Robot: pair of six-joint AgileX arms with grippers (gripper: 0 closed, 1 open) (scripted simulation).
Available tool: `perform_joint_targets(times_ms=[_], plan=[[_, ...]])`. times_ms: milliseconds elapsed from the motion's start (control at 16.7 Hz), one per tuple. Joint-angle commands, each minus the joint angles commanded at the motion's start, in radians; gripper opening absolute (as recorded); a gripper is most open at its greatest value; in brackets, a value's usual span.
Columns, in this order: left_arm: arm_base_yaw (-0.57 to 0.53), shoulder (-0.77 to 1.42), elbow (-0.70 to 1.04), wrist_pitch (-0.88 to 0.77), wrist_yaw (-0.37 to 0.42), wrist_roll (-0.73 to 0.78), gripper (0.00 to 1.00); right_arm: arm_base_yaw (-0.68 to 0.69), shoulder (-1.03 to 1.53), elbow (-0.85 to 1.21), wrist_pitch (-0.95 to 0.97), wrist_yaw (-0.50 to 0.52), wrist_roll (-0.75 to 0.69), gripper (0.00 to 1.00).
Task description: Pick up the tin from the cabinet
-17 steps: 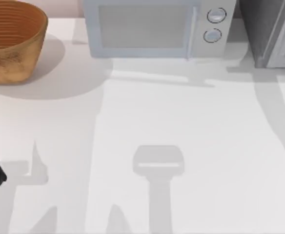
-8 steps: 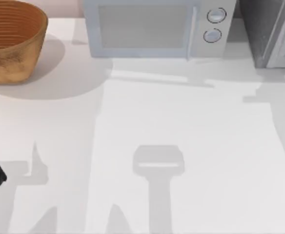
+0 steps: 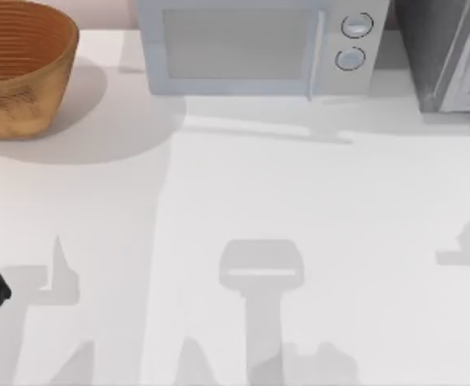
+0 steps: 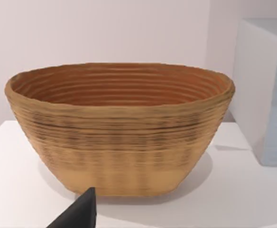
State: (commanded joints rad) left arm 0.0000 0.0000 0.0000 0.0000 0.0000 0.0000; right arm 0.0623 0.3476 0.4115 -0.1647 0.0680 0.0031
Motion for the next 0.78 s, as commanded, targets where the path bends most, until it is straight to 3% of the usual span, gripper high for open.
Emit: perform_joint_targets(times_ms=[360, 780], plan=[[0.0, 0.0, 0.0, 0.0, 0.0, 0.0, 1.0, -0.055, -0.307, -0.37, 0.145, -0.06, -0.003, 0.0], [0.0, 0.0, 0.0, 0.0, 0.0, 0.0, 1.0, -0.059, -0.342, -0.413, 0.162, -0.068, -0.002, 0.0]])
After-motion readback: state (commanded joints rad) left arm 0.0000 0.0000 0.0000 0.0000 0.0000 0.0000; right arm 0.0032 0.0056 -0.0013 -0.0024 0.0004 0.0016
